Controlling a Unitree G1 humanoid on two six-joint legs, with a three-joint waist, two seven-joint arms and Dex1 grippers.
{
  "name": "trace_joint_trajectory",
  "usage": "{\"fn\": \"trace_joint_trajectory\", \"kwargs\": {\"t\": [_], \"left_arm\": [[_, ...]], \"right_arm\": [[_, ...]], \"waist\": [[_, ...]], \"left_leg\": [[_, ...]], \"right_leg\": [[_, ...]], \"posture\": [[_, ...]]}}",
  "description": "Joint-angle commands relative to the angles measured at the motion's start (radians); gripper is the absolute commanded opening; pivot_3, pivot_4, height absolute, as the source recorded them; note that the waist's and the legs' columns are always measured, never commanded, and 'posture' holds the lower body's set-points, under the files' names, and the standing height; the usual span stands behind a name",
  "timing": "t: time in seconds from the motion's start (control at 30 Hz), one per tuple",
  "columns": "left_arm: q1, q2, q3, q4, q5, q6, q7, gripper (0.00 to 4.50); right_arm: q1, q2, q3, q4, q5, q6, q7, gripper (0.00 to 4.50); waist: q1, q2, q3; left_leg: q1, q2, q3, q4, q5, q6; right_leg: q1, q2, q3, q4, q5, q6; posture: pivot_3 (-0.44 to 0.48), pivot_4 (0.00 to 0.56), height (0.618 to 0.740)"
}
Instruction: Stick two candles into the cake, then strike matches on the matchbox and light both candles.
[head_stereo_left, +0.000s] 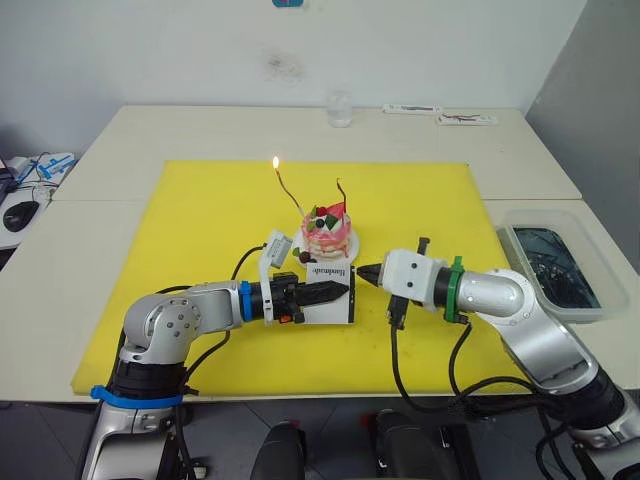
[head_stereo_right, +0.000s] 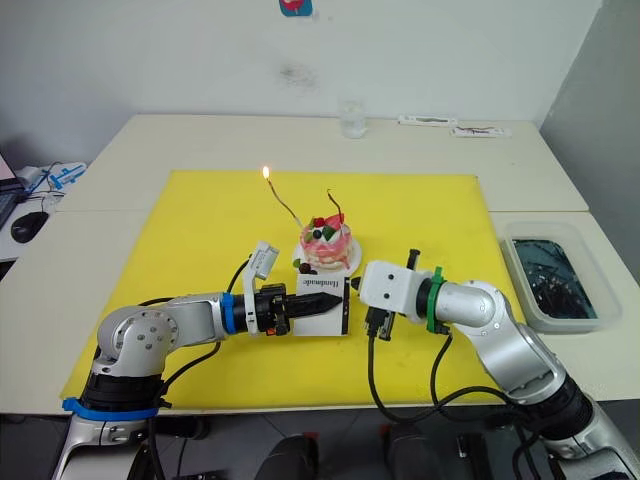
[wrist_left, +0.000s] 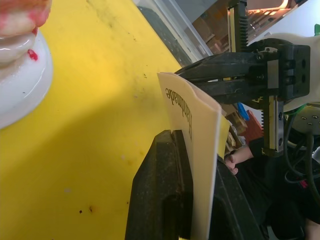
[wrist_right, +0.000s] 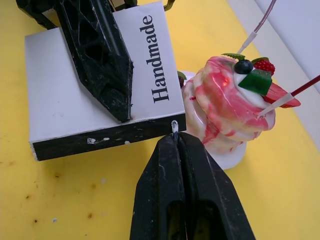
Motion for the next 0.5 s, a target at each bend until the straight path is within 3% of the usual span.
{"fn": "trace_joint_trajectory", "kwargs": {"t": [0.03, 0.5], "left_arm": [[-0.017, -0.003, -0.006, -0.029, -0.004, -0.014, -0.027, 0.00], [-0.005, 0.037, 0.014, -0.025, 0.017, -0.018, -0.059, 0.00]], "right_arm": [[-0.019, 0.008, 0.021, -0.015, -0.005, -0.043, 0.033, 0.02], [0.006, 0.005, 0.008, -0.029, -0.018, -0.066, 0.085, 0.02]], "waist": [[0.000, 0.000, 0.000], [0.000, 0.000, 0.000]], "left_leg": [[0.000, 0.000, 0.000, 0.000, 0.000, 0.000], [0.000, 0.000, 0.000, 0.000, 0.000, 0.000]], "right_leg": [[0.000, 0.000, 0.000, 0.000, 0.000, 0.000], [0.000, 0.000, 0.000, 0.000, 0.001, 0.001]], "posture": [[0.000, 0.150, 0.740], [0.000, 0.150, 0.740]]}}
